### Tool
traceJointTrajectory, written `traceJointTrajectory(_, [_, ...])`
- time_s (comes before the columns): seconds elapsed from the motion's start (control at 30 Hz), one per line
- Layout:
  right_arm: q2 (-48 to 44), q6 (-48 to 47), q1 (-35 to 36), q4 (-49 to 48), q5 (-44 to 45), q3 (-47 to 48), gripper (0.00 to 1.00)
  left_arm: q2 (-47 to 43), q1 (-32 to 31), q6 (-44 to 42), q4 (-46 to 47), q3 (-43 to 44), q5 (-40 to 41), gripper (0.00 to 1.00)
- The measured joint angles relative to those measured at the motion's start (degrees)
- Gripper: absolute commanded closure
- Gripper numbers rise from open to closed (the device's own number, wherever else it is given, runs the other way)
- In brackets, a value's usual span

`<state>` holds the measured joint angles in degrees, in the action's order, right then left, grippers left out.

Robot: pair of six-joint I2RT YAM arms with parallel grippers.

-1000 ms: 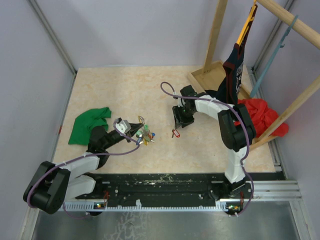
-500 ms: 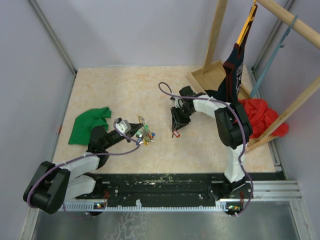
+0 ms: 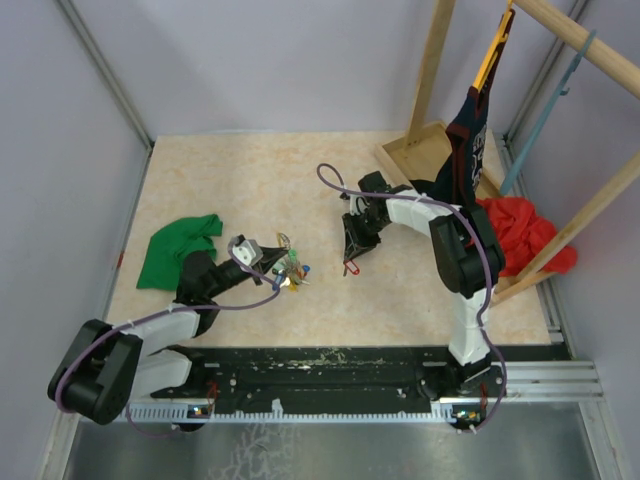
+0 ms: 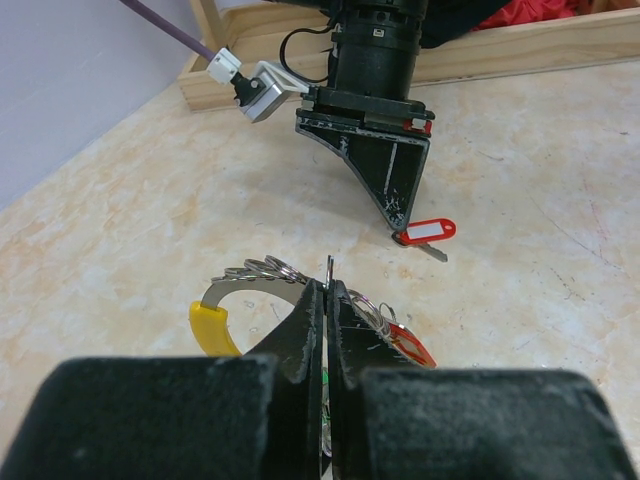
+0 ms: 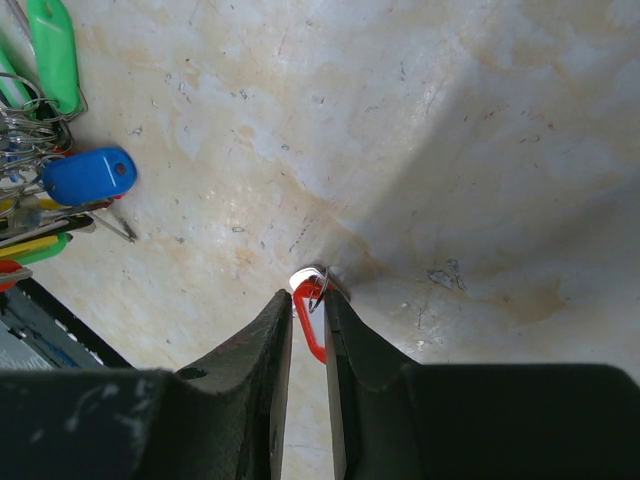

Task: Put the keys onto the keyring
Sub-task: Pick up the key from the center of the board.

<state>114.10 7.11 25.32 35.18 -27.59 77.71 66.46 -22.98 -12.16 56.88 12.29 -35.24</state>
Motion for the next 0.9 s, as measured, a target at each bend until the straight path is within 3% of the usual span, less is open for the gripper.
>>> traceJointTrajectory(0.53, [1.6, 0.1, 0.0, 0.0, -1.4, 0.4, 0.89, 0.7, 0.0, 0.3, 0.0, 0.2, -0.3, 1.00])
traceJointTrajectory(0.73, [1.6, 0.0, 0.0, 0.0, -1.0, 0.4, 1.00, 0.7, 0.0, 0.3, 0.0, 0.2, -0.3, 1.00])
traceJointTrajectory(0.9, [1.6, -0.3, 0.2, 0.0, -0.9, 0.4, 1.00, 0.7, 0.0, 0.3, 0.0, 0.2, -0.4, 1.00])
